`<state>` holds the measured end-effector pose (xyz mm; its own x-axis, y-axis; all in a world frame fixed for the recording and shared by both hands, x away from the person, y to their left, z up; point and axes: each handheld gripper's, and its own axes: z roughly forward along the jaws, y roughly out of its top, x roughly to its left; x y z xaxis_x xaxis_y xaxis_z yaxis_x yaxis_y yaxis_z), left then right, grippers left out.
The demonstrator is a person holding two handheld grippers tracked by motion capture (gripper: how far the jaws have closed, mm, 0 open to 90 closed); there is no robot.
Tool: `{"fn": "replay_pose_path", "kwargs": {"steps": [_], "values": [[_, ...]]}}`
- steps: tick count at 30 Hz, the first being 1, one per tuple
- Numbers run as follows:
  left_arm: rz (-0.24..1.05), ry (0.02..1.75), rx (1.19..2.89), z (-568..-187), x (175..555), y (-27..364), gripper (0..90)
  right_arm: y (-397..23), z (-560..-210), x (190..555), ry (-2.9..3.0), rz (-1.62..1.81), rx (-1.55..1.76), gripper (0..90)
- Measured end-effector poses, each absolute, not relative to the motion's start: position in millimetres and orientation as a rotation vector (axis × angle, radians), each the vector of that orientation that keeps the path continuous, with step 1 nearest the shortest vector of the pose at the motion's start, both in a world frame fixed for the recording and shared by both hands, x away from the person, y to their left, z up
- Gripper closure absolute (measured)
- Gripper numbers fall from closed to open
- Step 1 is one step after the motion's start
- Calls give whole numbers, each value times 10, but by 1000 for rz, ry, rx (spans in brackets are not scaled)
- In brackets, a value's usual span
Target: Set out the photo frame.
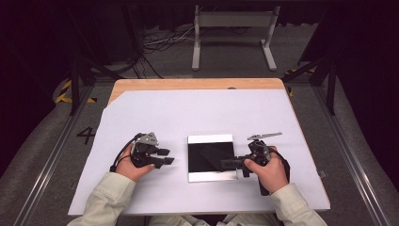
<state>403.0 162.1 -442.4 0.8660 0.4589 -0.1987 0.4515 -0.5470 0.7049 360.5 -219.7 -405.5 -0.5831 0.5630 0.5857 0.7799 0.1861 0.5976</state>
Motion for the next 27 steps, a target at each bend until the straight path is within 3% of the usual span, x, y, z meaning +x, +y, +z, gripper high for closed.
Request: {"fn": "replay_pose_path", "kwargs": {"steps": [8,21,27], "values": [[13,651,2226,-4421,4033,1624,558,-2196,-3990,3566,-2308,-1316,-1215,685],[14,651,2224,-4418,4029,1624,557,-2165,-3837,3455,-2401,-1242,-982,867],[16,649,2223,-4418,4031,1625,557,-2132,-3799,3422,-2406,-1265,-924,877]]}}
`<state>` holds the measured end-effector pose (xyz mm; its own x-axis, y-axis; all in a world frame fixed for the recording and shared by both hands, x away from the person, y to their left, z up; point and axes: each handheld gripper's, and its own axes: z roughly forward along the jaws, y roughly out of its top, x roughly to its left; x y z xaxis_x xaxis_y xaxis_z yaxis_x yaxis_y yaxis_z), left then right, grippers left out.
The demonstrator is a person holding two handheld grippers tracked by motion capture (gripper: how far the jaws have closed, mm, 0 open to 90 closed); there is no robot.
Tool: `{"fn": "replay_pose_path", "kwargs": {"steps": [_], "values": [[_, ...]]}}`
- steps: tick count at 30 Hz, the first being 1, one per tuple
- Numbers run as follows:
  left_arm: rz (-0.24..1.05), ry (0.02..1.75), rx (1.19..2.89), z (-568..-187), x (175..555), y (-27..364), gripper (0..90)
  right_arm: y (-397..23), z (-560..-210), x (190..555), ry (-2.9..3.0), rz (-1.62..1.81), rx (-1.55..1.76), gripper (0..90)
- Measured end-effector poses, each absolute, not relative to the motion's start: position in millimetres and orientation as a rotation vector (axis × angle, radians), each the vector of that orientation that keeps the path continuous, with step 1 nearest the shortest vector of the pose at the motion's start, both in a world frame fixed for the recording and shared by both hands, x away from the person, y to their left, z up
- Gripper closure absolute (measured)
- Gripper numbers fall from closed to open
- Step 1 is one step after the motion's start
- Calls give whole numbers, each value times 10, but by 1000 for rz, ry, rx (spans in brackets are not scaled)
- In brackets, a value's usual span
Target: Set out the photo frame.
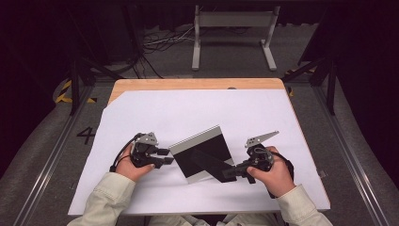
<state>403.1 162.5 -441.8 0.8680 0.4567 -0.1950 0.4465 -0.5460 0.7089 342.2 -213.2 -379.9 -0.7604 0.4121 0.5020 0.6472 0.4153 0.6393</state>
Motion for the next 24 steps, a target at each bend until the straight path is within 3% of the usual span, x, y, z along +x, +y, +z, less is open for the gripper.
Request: {"fn": "replay_pose_path", "kwargs": {"steps": [24], "values": [[15,652,2223,-4420,4030,1623,553,-2105,-3844,3454,-2600,-1571,-890,878]]}}
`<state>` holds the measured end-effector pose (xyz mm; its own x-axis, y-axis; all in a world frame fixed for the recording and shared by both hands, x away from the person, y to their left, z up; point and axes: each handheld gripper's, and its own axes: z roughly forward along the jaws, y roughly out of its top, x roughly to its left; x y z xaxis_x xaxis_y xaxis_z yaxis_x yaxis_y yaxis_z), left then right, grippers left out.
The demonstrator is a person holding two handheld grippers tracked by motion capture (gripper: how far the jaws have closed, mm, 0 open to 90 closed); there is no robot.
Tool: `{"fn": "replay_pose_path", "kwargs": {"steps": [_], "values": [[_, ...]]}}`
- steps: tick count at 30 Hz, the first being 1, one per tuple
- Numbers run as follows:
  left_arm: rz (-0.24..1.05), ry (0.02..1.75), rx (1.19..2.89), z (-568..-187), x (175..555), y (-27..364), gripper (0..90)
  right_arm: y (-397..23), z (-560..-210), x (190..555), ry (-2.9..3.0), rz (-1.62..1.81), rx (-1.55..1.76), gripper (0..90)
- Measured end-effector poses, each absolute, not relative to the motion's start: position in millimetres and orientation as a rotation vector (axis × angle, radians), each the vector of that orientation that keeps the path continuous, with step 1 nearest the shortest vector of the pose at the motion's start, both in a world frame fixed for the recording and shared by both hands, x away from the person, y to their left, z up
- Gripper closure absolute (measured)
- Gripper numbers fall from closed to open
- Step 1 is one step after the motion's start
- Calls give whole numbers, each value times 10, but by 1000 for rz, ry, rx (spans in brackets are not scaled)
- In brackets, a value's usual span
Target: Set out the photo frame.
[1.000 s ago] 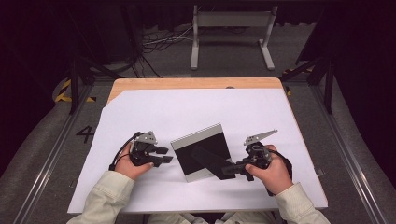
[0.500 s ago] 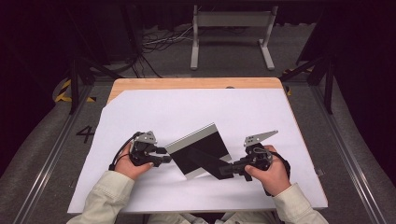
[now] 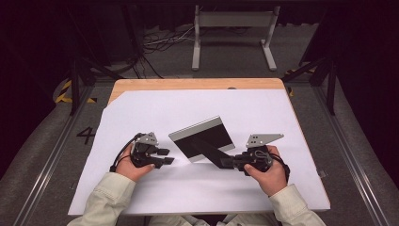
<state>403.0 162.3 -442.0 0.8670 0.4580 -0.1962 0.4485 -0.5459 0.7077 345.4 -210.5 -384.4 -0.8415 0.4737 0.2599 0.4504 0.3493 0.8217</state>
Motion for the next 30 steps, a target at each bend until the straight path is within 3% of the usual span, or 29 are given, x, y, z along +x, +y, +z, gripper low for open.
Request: {"fn": "replay_pose_path", "kwargs": {"steps": [30], "values": [[15,647,2219,-4410,4029,1624,545,-2274,-3999,3572,2785,1202,558,871]]}}
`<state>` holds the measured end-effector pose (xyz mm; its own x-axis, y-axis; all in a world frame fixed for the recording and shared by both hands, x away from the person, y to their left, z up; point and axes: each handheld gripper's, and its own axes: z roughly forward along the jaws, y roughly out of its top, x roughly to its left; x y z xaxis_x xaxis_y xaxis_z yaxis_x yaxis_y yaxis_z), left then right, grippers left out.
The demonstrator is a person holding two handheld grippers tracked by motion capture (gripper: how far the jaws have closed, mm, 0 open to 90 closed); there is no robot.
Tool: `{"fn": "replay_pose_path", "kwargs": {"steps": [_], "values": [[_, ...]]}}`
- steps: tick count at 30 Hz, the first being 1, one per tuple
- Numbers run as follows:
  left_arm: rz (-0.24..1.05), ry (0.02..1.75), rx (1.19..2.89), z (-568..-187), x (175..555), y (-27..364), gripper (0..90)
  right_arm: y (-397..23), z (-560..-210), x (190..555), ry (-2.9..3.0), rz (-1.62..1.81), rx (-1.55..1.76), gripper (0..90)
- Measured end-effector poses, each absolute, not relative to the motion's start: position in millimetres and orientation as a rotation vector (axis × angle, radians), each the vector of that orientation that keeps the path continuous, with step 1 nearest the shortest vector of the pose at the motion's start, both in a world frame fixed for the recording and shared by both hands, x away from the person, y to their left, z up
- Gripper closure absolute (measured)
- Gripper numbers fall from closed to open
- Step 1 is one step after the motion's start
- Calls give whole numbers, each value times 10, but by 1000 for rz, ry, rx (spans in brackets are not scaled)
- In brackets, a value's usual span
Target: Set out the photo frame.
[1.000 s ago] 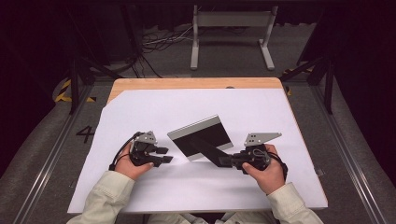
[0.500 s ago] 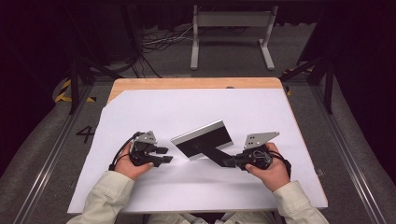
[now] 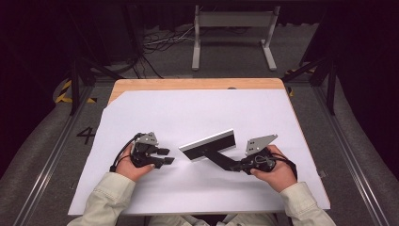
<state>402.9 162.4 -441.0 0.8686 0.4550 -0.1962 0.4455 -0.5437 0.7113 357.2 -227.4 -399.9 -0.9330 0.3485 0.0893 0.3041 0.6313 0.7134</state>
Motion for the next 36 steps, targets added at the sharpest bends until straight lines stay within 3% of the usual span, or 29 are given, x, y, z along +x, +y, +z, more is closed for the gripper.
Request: {"fn": "replay_pose_path", "kwargs": {"steps": [36], "values": [[12,639,2224,-4415,4044,1594,544,-2278,-4226,3590,2881,935,522,854]]}}
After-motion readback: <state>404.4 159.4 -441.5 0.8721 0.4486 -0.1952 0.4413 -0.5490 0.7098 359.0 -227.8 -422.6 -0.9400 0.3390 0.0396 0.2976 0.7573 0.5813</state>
